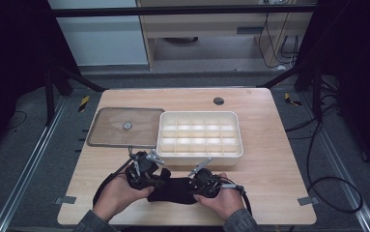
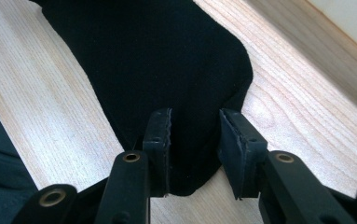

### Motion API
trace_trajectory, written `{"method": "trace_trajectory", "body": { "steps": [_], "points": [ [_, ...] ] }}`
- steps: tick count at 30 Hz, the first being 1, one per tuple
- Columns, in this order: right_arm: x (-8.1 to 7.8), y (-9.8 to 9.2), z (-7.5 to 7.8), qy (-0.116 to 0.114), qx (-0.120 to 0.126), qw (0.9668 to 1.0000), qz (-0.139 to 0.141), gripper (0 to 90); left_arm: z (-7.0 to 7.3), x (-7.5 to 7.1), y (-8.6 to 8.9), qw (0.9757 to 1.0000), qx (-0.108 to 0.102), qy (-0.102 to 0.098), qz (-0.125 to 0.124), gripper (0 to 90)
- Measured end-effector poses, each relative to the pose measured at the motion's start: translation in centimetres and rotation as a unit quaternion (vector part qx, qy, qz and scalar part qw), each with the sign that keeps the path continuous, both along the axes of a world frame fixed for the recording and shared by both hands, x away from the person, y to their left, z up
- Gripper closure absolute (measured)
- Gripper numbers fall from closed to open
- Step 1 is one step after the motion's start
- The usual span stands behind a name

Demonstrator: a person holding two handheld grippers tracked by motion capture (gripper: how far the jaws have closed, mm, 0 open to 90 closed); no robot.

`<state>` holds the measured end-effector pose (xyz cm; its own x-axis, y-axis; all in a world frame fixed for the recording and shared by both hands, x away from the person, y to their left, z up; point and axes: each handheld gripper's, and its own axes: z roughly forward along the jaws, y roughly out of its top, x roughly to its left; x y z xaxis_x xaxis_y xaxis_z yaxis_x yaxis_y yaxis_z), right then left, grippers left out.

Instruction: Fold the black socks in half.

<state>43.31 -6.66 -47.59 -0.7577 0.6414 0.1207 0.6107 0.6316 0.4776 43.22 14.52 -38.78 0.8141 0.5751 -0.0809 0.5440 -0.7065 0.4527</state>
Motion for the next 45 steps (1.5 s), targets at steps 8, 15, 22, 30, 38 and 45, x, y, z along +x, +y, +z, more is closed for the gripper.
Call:
{"method": "trace_trajectory", "body": {
  "steps": [8,15,22,30,38,45],
  "points": [
    [-0.1,-0.8,0.5,-0.013,0.008,0.9998,-0.016,49.3,-1.0,0.0,-0.8,0.9999,0.015,0.0,-0.004,78.5],
    [-1.4,-1.8,1.4,-0.027,0.027,0.9991,-0.016,67.5,-1.4,-0.1,-0.8,0.9999,0.015,0.002,-0.004,78.5],
    [-0.7,-1.6,0.2,-0.01,0.03,0.9994,-0.014,79.8,-1.5,-0.5,-2.0,0.9998,0.013,0.002,-0.018,78.1],
    [-0.6,-2.1,-0.5,-0.005,0.052,0.9984,-0.021,83.6,-3.2,-0.2,-3.8,0.9998,-0.004,0.01,-0.019,77.9],
    [-0.6,-2.5,-0.7,-0.003,0.067,0.9973,-0.028,82.7,-4.0,0.0,-5.2,0.9996,-0.022,0.01,-0.014,77.7],
    [-0.9,-2.9,-0.4,-0.017,0.068,0.997,-0.033,76.3,-5.6,0.1,-5.6,0.9999,0.011,-0.007,-0.003,77.1]
  ]
}}
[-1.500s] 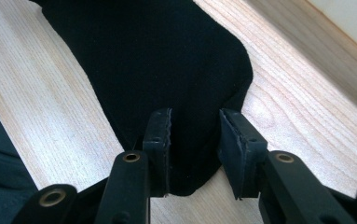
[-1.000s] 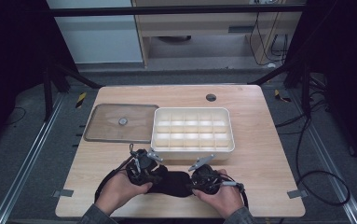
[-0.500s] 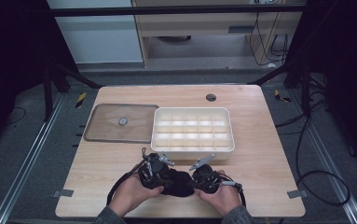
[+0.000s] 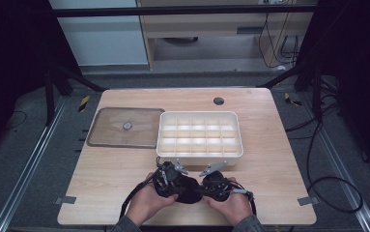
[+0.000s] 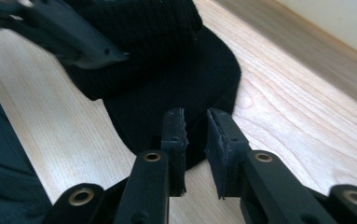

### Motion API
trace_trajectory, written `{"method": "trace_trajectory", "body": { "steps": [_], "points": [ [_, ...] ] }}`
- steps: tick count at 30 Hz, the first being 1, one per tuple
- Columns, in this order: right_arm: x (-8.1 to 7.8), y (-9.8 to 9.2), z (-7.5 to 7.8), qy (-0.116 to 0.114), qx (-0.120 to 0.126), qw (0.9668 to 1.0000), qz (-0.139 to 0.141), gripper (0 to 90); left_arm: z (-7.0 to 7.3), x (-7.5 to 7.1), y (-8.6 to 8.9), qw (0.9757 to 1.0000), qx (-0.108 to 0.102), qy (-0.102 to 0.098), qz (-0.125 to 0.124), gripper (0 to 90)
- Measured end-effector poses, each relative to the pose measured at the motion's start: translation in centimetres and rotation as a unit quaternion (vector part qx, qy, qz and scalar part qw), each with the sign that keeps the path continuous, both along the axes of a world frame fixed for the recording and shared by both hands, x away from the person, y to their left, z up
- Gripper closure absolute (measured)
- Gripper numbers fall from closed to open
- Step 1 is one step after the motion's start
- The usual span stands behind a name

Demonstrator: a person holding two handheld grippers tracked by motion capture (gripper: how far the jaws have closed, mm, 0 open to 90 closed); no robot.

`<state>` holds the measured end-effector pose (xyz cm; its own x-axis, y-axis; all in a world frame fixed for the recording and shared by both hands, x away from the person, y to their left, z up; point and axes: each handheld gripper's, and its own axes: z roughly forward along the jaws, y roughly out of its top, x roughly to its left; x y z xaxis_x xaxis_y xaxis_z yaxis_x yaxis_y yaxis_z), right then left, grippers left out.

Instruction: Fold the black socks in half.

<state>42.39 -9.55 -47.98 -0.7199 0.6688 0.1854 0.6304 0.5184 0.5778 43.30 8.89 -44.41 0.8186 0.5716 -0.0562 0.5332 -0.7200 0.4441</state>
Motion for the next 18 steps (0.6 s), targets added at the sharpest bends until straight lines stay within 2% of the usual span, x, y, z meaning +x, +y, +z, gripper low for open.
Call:
{"method": "trace_trajectory", "body": {
  "steps": [6,8,10,13,15,18],
  "points": [
    [-0.3,-0.8,0.5,-0.005,-0.002,1.0,-0.004,72.6,-0.6,0.1,0.1,0.9998,-0.016,-0.001,0.013,72.9],
    [-0.4,-1.2,0.6,-0.006,-0.003,0.9999,-0.009,71.8,-0.7,0.0,0.2,0.9995,-0.024,-0.002,0.019,68.2],
    [-0.4,-1.5,0.8,-0.012,-0.008,0.9998,-0.014,70.2,-0.6,-0.2,0.2,0.9991,-0.034,0.0,0.025,59.5],
    [-0.5,-2.1,1.2,-0.016,-0.011,0.9996,-0.022,67.8,0.1,-0.7,0.2,0.9983,-0.049,-0.01,0.029,45.2],
    [-0.7,-2.4,1.5,-0.017,-0.014,0.9993,-0.029,65.3,0.8,-1.2,0.3,0.9975,-0.064,-0.017,0.025,41.7],
    [-0.8,-2.5,1.8,-0.024,-0.014,0.9989,-0.038,60.6,2.0,-1.8,0.7,0.9966,-0.068,-0.038,0.025,36.4]
  ]
}}
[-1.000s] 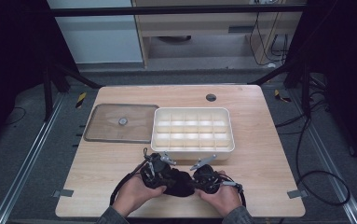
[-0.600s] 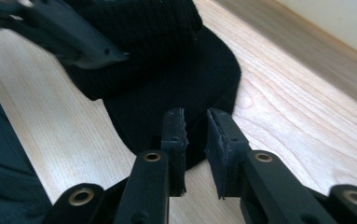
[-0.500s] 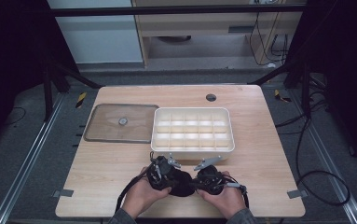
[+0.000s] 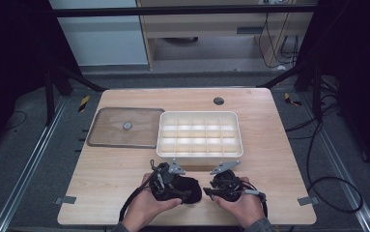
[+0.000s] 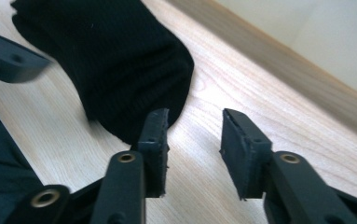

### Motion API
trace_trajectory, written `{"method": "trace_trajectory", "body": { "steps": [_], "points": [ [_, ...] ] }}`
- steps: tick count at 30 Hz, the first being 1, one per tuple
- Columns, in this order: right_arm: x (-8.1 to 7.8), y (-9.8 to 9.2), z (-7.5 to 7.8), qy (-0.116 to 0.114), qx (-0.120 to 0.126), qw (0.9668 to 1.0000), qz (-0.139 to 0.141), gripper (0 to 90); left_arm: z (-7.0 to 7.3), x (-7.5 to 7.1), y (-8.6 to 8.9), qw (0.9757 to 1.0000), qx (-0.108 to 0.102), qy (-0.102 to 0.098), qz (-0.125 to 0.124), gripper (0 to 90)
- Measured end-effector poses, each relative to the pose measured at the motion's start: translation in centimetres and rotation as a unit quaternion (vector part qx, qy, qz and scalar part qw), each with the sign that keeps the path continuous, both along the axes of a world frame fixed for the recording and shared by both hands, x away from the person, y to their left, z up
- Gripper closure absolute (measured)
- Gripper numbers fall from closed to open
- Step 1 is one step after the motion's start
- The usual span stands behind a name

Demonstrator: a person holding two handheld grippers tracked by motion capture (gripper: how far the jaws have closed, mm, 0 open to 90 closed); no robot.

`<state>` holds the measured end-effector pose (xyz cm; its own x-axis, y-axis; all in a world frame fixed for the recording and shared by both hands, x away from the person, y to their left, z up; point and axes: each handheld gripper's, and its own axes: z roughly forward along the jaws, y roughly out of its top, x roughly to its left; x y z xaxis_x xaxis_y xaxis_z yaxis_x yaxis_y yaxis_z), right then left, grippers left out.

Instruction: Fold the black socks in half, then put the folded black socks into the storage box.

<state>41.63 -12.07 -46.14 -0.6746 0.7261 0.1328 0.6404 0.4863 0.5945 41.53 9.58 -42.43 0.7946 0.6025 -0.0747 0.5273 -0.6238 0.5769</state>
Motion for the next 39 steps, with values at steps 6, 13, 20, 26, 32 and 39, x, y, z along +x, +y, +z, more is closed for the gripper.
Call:
{"method": "trace_trajectory", "body": {
  "steps": [6,13,20,26,32,39],
  "points": [
    [0.0,1.3,1.0,-0.012,0.005,0.9999,-0.012,49.5,1.1,0.4,2.2,0.9994,0.015,-0.024,0.021,18.7],
    [0.8,2.9,1.7,-0.014,0.012,0.9996,-0.019,43.1,0.1,0.9,5.5,0.9972,0.033,-0.042,0.052,9.6],
    [1.2,3.9,1.7,-0.007,0.027,0.9996,-0.012,42.8,-1.5,0.6,8.0,0.9947,0.025,-0.059,0.081,12.6],
    [1.9,4.5,0.9,0.007,0.015,0.9998,-0.012,49.0,-2.6,0.2,8.5,0.9957,0.021,-0.053,0.074,12.3],
    [2.3,4.8,0.6,0.009,0.016,0.9996,-0.02,53.1,-3.1,-0.6,8.4,0.9967,0.013,-0.053,0.061,12.5],
    [2.4,5.2,0.7,0.008,0.017,0.9996,-0.023,56.9,-3.3,-1.2,8.4,0.9974,0.017,-0.049,0.05,16.9]
  ]
}}
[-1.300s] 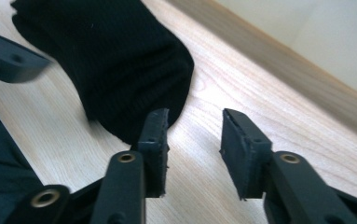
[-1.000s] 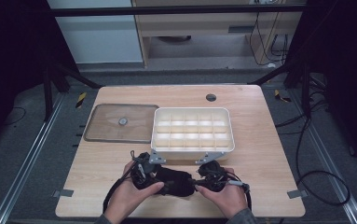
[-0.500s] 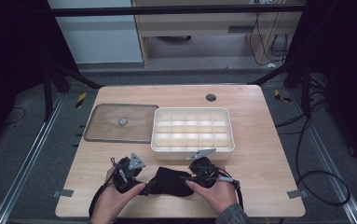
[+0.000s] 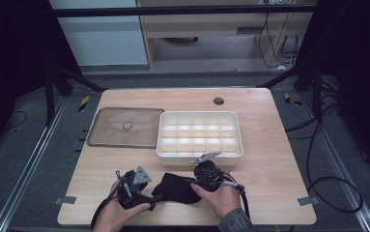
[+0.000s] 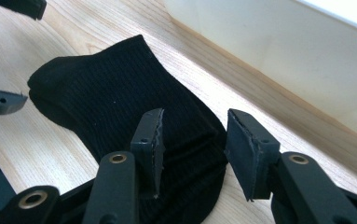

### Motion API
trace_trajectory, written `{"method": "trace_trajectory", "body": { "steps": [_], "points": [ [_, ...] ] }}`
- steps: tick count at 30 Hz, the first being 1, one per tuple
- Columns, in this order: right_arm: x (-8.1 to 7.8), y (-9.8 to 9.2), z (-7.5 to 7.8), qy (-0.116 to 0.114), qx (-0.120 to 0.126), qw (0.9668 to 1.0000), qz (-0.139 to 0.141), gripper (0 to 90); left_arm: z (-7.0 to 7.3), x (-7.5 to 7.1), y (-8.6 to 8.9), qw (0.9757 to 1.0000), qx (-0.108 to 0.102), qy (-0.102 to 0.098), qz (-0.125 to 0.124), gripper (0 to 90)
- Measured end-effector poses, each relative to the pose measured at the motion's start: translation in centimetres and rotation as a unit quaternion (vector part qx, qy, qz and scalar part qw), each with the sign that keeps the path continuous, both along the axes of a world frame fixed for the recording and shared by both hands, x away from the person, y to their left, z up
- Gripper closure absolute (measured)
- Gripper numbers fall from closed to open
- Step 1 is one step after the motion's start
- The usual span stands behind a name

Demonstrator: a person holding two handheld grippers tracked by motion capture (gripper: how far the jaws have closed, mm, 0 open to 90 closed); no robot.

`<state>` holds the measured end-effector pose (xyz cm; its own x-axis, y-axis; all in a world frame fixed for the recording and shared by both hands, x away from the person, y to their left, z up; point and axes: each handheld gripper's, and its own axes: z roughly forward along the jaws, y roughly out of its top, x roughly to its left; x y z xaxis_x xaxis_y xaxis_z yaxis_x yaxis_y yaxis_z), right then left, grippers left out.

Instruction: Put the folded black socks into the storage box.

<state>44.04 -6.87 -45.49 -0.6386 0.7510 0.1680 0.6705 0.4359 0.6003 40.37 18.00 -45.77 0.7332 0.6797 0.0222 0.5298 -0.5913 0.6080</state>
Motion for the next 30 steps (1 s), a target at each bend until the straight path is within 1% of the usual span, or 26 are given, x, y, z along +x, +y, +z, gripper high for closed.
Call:
{"method": "trace_trajectory", "body": {
  "steps": [4,8,11,13,18,20,23,24,27,29,30],
  "points": [
    [0.1,0.3,-0.1,-0.003,-0.005,1.0,-0.003,56.6,-0.2,-0.3,0.0,1.0,-0.001,-0.001,-0.006,19.1],
    [0.4,0.4,-0.4,-0.002,-0.014,0.9999,-0.006,54.9,-0.4,-0.4,0.1,0.9999,0.005,0.002,-0.009,22.1],
    [0.5,0.5,-0.5,0.0,-0.01,0.9999,-0.013,52.4,-0.7,-0.5,0.0,0.9999,0.007,0.004,-0.01,24.6],
    [0.5,0.6,-0.4,-0.003,-0.009,0.9999,-0.014,51.4,-0.8,-0.6,-0.1,0.9999,0.008,0.006,-0.013,25.9],
    [0.8,0.8,-0.7,0.001,-0.022,0.9996,-0.017,49.7,-1.3,-0.3,-0.5,0.9995,0.019,0.014,-0.021,29.6],
    [1.0,0.9,-0.9,0.004,-0.03,0.9994,-0.015,49.7,-1.5,-0.2,-0.6,0.9994,0.019,0.019,-0.022,33.1],
    [1.0,0.9,-1.0,0.008,-0.034,0.9993,-0.012,50.7,-1.6,0.0,-0.6,0.9994,0.02,0.021,-0.019,37.4],
    [0.9,0.9,-1.1,0.012,-0.034,0.9993,-0.014,51.2,-1.6,0.0,-0.7,0.9994,0.017,0.023,-0.018,40.2],
    [0.8,0.7,-1.1,0.013,-0.036,0.9992,-0.009,51.8,-1.6,0.1,-0.8,0.9993,0.017,0.026,-0.02,47.0],
    [0.7,0.6,-1.1,0.013,-0.037,0.9992,-0.008,51.7,-1.6,0.1,-0.8,0.9994,0.018,0.024,-0.017,55.0],
    [0.7,0.6,-1.1,0.015,-0.037,0.9992,-0.006,51.7,-1.6,0.2,-0.8,0.9995,0.015,0.024,-0.013,55.0]
  ]
}}
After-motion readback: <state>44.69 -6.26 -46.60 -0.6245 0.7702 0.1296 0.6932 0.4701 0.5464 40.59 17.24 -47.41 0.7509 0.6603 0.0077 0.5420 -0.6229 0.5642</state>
